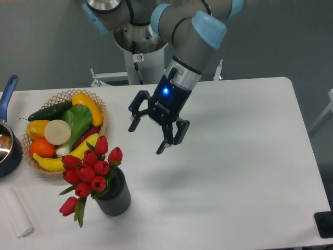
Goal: Pick up the flowers from the vase
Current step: 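Move the open gripper down toward the red tulip stems above the vase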
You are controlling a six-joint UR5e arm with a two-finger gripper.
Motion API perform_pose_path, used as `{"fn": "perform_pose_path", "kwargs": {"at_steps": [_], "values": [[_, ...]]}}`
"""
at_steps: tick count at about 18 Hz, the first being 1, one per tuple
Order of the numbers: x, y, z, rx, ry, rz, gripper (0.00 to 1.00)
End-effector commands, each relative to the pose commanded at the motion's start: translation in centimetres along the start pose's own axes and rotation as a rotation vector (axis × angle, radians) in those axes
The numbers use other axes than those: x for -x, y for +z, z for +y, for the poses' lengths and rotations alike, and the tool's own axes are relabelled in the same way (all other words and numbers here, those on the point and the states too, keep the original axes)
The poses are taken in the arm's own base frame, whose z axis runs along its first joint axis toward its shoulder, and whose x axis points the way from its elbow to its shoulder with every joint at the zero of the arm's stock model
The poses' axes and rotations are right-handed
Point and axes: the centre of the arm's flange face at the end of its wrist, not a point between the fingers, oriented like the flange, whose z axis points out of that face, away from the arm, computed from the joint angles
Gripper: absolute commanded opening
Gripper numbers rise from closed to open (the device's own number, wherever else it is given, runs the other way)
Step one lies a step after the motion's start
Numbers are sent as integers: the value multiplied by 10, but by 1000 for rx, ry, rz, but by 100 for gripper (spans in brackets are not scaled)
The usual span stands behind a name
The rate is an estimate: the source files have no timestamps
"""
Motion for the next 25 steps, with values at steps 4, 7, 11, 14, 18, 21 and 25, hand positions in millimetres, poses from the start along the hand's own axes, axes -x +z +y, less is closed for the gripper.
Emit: {"fn": "perform_pose_path", "kwargs": {"at_steps": [4,7,11,14,18,21,25], "values": [[-2,14,-7,-65,7,46,100],[2,19,-4,-67,12,47,100],[6,34,-13,-79,72,38,100],[13,41,-13,-79,78,44,100],[17,53,-16,-77,94,57,100],[22,59,-21,-79,106,61,100],[24,80,-19,-73,105,91,100]]}}
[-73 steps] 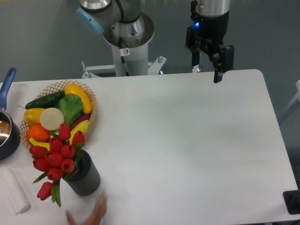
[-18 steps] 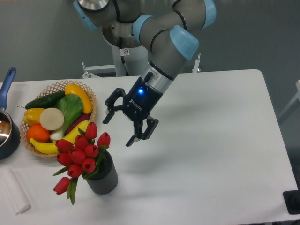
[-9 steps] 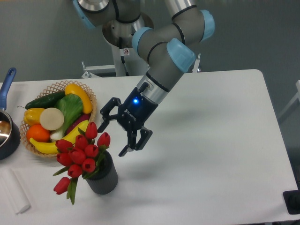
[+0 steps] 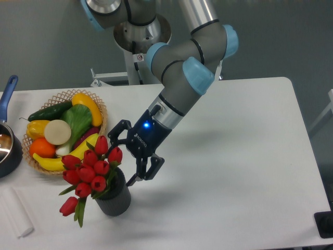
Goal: Pick up the flowers from the vase
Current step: 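Move the open gripper down toward the red tulip stems above the vase, then close the gripper around the tulip stems just above the vase rim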
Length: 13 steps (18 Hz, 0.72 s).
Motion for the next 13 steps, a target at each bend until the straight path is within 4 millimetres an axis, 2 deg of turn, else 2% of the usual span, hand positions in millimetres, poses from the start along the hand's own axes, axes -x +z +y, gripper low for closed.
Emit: {"fn": "perform_pose_path", "kwargs": {"at_steps": [4,12,13], "values": [[-3,14,-4,0,-3,22,100],[-5,21,-4,-2,-3,36,100],[-5,21,-4,-2,-2,35,96]]}}
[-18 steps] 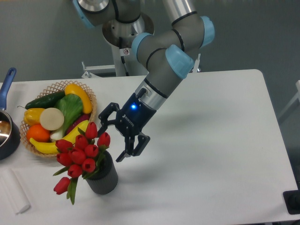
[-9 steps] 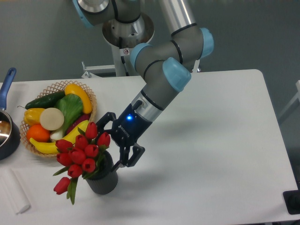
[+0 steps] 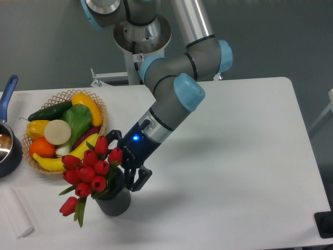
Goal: Pick up the flowers from the vase
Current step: 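Close the gripper around the tulip stems just above the vase rim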
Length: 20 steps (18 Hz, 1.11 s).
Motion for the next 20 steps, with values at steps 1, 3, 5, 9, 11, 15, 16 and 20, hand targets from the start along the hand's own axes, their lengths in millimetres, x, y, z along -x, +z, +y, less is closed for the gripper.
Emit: {"fn": "perform_pose_path", "kwargs": {"at_steps": [1,3,5,9,11,15,16,20], "values": [[0,0,0,-2,2,-2,89],[0,0,0,-3,7,-4,80],[0,-1,-1,-4,10,-6,70],[0,-1,-2,-3,11,-8,59],[0,-2,-3,-5,12,-8,52],[0,-3,-3,-4,14,-11,44],[0,-4,-4,-6,15,-11,44],[0,-8,-3,-6,12,-17,44]]}}
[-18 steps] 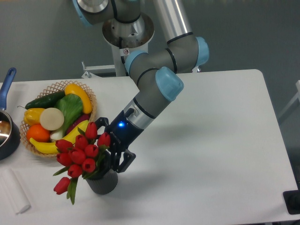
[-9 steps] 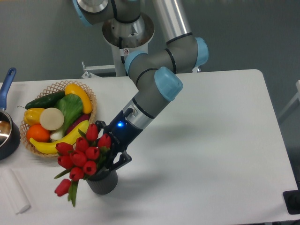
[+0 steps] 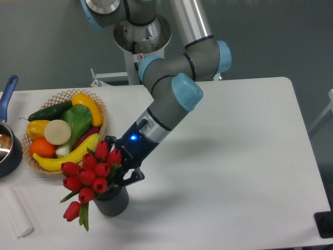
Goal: Pick up the flowers from the vase
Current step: 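Close the gripper around the tulip stems just above the vase rim, then lift the gripped tulip bunch up and out of the black vase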
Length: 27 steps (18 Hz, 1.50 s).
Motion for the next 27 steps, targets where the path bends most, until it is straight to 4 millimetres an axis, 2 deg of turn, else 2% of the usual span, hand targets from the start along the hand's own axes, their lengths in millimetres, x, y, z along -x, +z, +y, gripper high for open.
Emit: {"fn": "perform_pose_path", "kwargs": {"at_steps": [9,12,14,19,21,27], "values": [[-6,-18,-21,-49,-81,-8,44],[-1,-26,-22,-57,-84,-22,44],[-1,-39,-31,-84,-101,-31,43],[-2,-53,-47,-138,-155,-24,43],[-8,-64,-64,-149,-148,-37,43],[2,-86,-92,-170,-179,-71,44]]}}
